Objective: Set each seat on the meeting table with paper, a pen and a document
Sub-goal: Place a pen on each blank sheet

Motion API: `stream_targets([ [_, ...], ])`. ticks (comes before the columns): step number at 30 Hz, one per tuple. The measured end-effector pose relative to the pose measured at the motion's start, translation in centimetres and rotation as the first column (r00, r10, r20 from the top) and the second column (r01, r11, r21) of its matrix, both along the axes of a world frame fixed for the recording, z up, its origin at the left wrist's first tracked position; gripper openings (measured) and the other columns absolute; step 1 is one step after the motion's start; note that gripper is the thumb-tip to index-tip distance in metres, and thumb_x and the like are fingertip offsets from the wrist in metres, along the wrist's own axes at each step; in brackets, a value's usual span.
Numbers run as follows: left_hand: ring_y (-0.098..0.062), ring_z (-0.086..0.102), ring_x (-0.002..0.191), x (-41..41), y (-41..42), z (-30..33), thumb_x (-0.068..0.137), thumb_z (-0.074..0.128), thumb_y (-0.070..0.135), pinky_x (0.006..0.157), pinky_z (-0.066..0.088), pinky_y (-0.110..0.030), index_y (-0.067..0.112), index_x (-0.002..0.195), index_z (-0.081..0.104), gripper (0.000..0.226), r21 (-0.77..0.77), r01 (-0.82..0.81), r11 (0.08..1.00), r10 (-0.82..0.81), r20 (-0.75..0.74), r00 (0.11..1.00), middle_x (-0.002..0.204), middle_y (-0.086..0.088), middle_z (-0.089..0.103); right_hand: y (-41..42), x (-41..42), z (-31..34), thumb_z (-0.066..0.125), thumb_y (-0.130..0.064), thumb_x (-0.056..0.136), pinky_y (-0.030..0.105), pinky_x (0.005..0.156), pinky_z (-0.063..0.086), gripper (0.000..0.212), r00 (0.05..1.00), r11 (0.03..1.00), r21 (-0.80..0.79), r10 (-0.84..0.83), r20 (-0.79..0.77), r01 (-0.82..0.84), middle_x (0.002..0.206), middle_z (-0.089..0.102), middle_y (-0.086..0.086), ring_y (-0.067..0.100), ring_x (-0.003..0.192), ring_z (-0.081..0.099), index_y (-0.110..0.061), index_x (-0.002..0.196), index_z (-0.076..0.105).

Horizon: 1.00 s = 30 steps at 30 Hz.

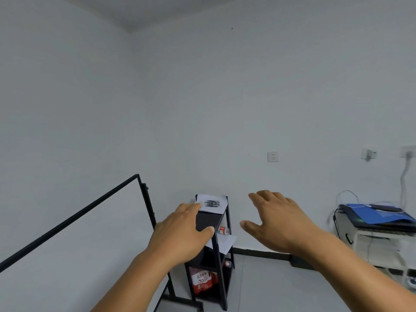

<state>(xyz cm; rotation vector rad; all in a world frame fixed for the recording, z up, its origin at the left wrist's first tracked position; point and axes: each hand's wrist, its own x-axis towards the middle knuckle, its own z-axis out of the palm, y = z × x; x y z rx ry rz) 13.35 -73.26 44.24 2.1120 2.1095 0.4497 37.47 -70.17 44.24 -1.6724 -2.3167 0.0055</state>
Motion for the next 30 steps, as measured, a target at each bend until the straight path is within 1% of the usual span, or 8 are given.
stream_targets([
  [1, -0.016, 0.047, 0.149, -0.1, 0.7, -0.3, 0.101, 0.05, 0.067, 0.12, 0.043, -0.047, 0.038, 0.169, 0.024, 0.078, -0.014, -0.005, 1.0, 0.005, 0.003, 1.0, 0.172, 0.013, 0.031, 0.6, 0.0, -0.2, 0.044, -0.07, 0.1, 0.042, 0.124, 0.033, 0.078, 1.0, 1.0, -0.008, -0.01, 0.011, 0.011, 0.166, 0.038, -0.002, 0.023, 0.152, 0.035, -0.025, 0.162, 0.031],
  [4, -0.014, 0.049, 0.146, -0.4, 7.9, -1.9, 0.098, 0.05, 0.071, 0.117, 0.046, -0.047, 0.043, 0.168, 0.025, 0.08, -0.021, 0.026, 0.999, -0.025, 0.052, 0.998, 0.171, 0.016, 0.031, 7.0, 0.1, -1.5, 0.045, -0.069, 0.1, 0.041, 0.125, 0.032, 0.078, 1.0, 0.999, -0.035, -0.022, 0.021, 0.023, 0.166, 0.037, -0.003, 0.023, 0.153, 0.035, -0.025, 0.163, 0.03],
  [8, -0.01, 0.048, 0.145, -1.8, 19.6, -4.2, 0.1, 0.053, 0.066, 0.118, 0.045, -0.041, 0.04, 0.169, 0.026, 0.079, -0.014, 0.039, 0.999, -0.037, 0.121, 0.992, 0.17, 0.019, 0.031, 17.6, -1.3, -3.3, 0.045, -0.068, 0.099, 0.042, 0.125, 0.032, 0.078, 0.997, 0.998, -0.061, -0.02, 0.075, 0.025, 0.168, 0.036, -0.001, 0.024, 0.154, 0.034, -0.024, 0.162, 0.03],
  [12, -0.011, 0.045, 0.149, -2.9, 29.7, -5.3, 0.098, 0.053, 0.068, 0.12, 0.043, -0.041, 0.04, 0.169, 0.024, 0.082, -0.048, 0.068, 0.997, -0.06, 0.149, 0.987, 0.172, 0.019, 0.026, 27.2, -2.8, -3.8, 0.044, -0.069, 0.099, 0.041, 0.121, 0.035, 0.078, 0.993, 0.996, -0.082, -0.025, 0.114, 0.035, 0.162, 0.042, -0.002, 0.024, 0.147, 0.039, -0.024, 0.162, 0.031],
  [16, -0.012, 0.045, 0.15, -3.4, 37.3, -4.8, 0.098, 0.053, 0.067, 0.122, 0.042, -0.044, 0.04, 0.169, 0.022, 0.081, -0.08, 0.089, 0.993, -0.079, 0.118, 0.99, 0.173, 0.019, 0.026, 34.8, -3.0, -3.4, 0.042, -0.069, 0.1, 0.04, 0.123, 0.035, 0.08, 0.99, 0.993, -0.11, -0.027, 0.135, 0.042, 0.164, 0.04, -0.003, 0.023, 0.149, 0.039, -0.024, 0.164, 0.027],
  [19, -0.011, 0.043, 0.151, -3.9, 42.6, -4.2, 0.1, 0.052, 0.067, 0.123, 0.04, -0.044, 0.039, 0.169, 0.023, 0.08, -0.09, 0.087, 0.992, -0.079, 0.084, 0.993, 0.172, 0.018, 0.027, 40.3, -2.9, -3.2, 0.041, -0.07, 0.1, 0.039, 0.121, 0.036, 0.08, 0.993, 0.993, -0.114, -0.026, 0.118, 0.039, 0.161, 0.043, -0.004, 0.022, 0.146, 0.042, -0.024, 0.164, 0.028],
  [25, -0.014, 0.041, 0.154, -3.8, 52.5, -4.6, 0.101, 0.05, 0.069, 0.125, 0.037, -0.046, 0.036, 0.171, 0.017, 0.084, -0.114, 0.01, 0.993, -0.005, 0.04, 0.999, 0.176, 0.013, 0.022, 51.2, -2.0, -4.7, 0.041, -0.07, 0.1, 0.038, 0.121, 0.036, 0.081, 0.994, 0.993, -0.115, 0.043, 0.096, -0.031, 0.158, 0.045, -0.005, 0.021, 0.144, 0.043, -0.024, 0.165, 0.027],
  [30, -0.02, 0.042, 0.154, -1.8, 59.6, -5.8, 0.101, 0.053, 0.067, 0.124, 0.038, -0.048, 0.034, 0.17, 0.021, 0.083, -0.151, -0.087, 0.985, 0.088, 0.001, 0.996, 0.174, 0.008, 0.028, 61.2, -0.5, -7.1, 0.042, -0.071, 0.1, 0.038, 0.115, 0.04, 0.075, 0.983, 0.982, -0.13, 0.149, 0.104, -0.135, 0.149, 0.051, -0.004, 0.022, 0.137, 0.047, -0.024, 0.158, 0.037],
])
